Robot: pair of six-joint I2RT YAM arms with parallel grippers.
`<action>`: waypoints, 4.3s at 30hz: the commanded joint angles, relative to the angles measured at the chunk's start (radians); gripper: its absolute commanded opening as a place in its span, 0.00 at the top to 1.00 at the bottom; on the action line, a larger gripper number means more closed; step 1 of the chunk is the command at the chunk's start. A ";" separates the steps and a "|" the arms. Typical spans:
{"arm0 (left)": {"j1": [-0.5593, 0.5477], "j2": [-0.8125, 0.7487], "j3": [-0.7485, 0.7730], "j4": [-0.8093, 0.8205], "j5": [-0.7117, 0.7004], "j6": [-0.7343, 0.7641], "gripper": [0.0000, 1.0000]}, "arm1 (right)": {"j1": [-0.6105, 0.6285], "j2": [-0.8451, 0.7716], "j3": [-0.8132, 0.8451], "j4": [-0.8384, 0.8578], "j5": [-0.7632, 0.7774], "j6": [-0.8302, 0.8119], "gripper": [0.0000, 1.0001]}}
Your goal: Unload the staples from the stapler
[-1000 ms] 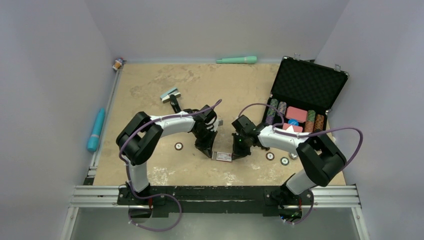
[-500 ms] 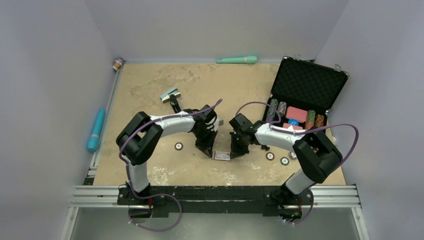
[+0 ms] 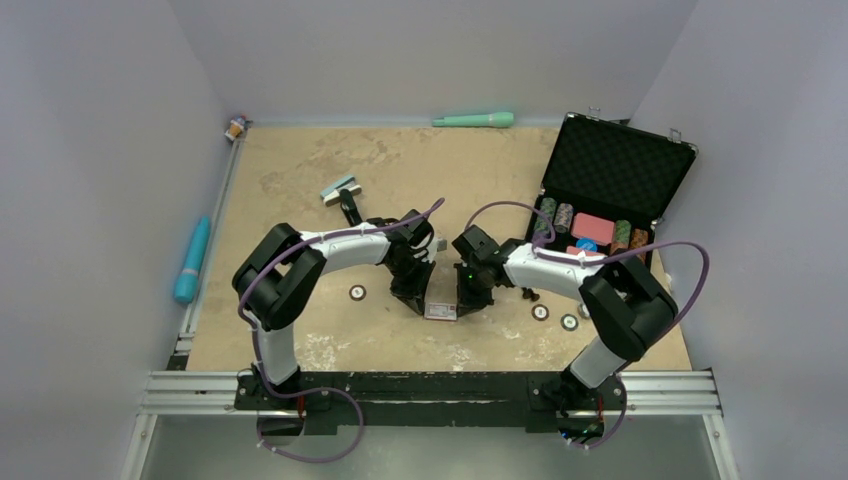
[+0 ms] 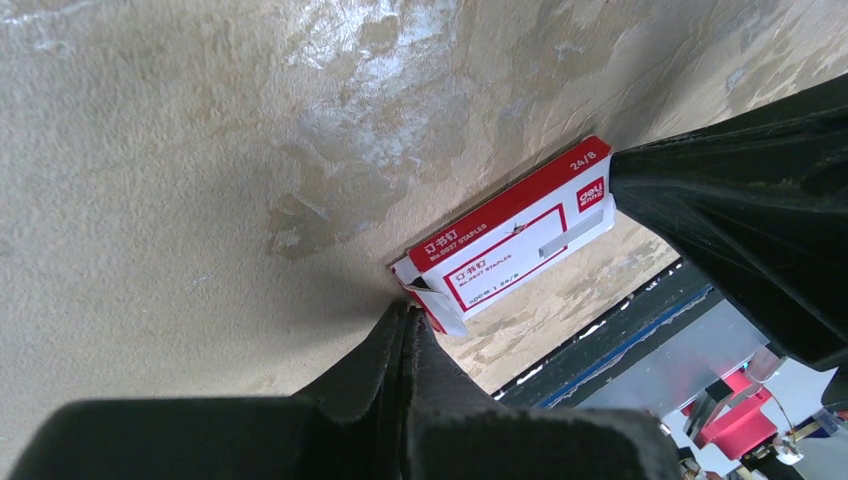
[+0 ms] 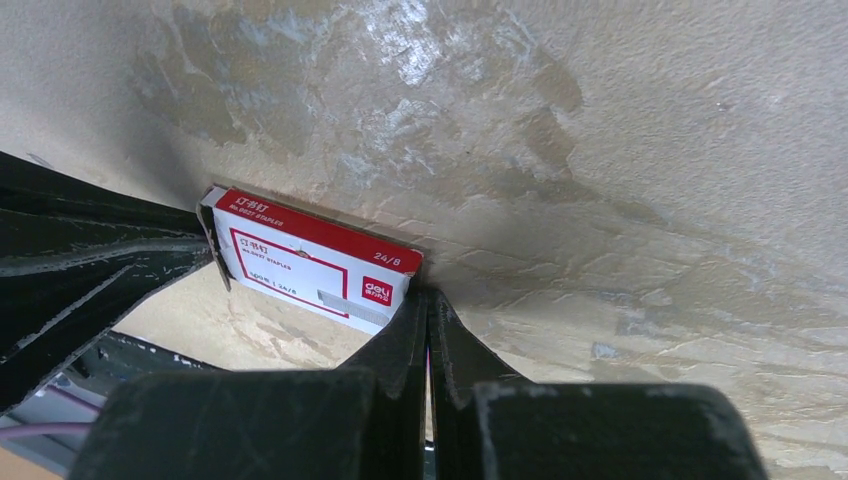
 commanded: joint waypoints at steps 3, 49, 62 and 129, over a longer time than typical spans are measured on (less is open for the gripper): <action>-0.003 -0.008 0.004 0.024 0.027 0.019 1.00 | 0.018 0.024 0.048 -0.002 0.015 -0.011 1.00; 0.004 0.060 0.015 -0.003 0.020 -0.038 1.00 | 0.042 0.029 0.070 -0.004 0.061 -0.007 1.00; 0.004 0.053 -0.013 0.015 0.042 -0.047 1.00 | 0.046 0.012 0.013 0.028 0.055 0.004 1.00; 0.076 -0.990 -0.167 -0.406 -0.701 -0.087 1.00 | -0.013 -0.094 0.626 -0.132 0.296 -0.308 0.82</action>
